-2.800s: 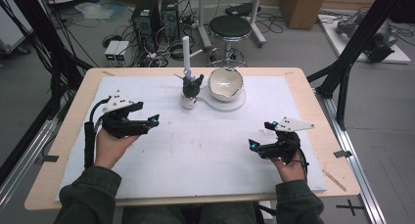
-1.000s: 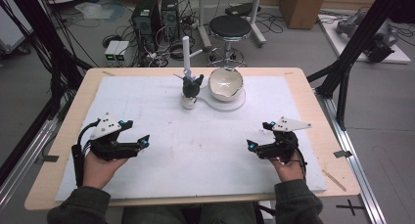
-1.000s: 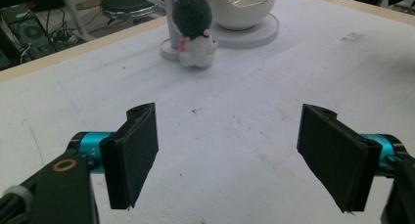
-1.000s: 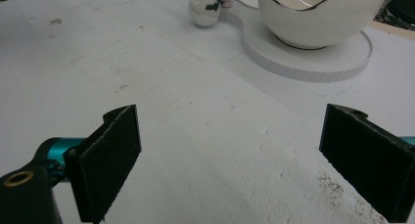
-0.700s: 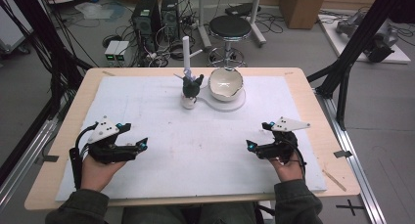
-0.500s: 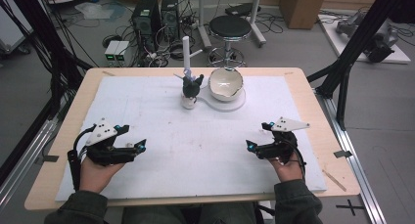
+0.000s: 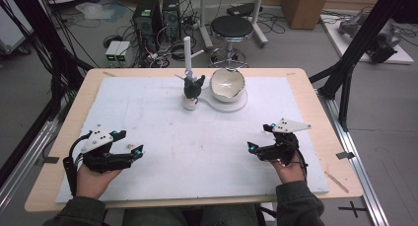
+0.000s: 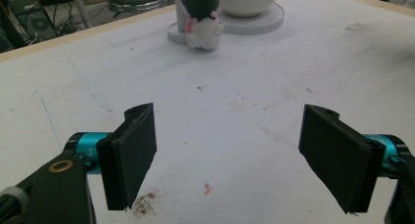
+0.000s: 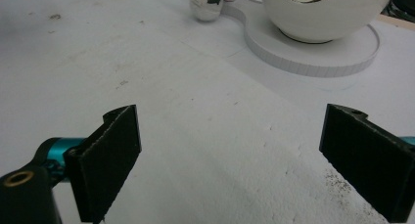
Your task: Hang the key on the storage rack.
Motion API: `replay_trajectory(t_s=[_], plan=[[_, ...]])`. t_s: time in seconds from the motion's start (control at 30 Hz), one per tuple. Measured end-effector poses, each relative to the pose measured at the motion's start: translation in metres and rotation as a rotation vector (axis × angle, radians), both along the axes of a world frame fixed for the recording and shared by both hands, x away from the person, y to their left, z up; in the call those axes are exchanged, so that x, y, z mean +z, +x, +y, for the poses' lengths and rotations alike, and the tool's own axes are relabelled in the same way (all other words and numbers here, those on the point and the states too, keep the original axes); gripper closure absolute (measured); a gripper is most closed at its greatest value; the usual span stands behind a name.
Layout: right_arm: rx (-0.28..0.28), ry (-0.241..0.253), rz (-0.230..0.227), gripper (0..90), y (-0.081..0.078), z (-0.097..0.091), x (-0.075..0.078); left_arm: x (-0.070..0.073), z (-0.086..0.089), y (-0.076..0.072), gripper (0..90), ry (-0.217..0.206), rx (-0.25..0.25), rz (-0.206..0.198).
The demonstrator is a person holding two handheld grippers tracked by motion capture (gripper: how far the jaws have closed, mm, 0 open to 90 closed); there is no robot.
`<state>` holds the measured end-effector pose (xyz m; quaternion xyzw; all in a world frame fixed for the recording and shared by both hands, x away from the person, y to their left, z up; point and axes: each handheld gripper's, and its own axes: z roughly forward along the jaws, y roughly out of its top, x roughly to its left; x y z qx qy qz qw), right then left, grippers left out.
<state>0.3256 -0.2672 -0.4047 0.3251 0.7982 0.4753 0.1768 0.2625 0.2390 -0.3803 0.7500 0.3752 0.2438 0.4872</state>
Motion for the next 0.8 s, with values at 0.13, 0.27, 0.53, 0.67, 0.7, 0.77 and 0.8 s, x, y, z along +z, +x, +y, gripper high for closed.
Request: replay_trajectory(t_s=[0.13, 0.27, 0.53, 0.67, 0.7, 0.77, 0.8], plan=[[0.004, -0.005, -0.002, 7.4, 0.001, 0.001, -0.001, -0.001, 0.002, -0.002, 22.2, 0.003, 0.000, -0.001], [0.005, -0.006, -0.004, 7.4, 0.001, 0.001, -0.001, -0.003, 0.003, -0.004, 22.2, 0.006, 0.002, -0.001], [0.007, -0.006, 0.003, 7.3, 0.001, 0.001, -0.002, -0.009, 0.005, -0.007, 22.3, -0.002, 0.006, 0.002], [0.008, -0.007, 0.005, 7.4, 0.001, 0.001, -0.003, -0.011, 0.006, -0.008, 22.3, 0.000, 0.005, 0.007], [0.008, -0.010, 0.004, 7.4, 0.002, 0.001, -0.003, -0.012, 0.007, -0.009, 22.3, -0.004, 0.008, 0.008], [0.007, -0.009, 0.004, 7.3, 0.001, 0.002, -0.003, -0.014, 0.008, -0.009, 22.3, -0.011, 0.014, 0.011], [0.007, -0.009, 0.008, 7.4, 0.001, 0.002, -0.003, -0.015, 0.008, -0.009, 22.2, -0.010, 0.017, 0.011]])
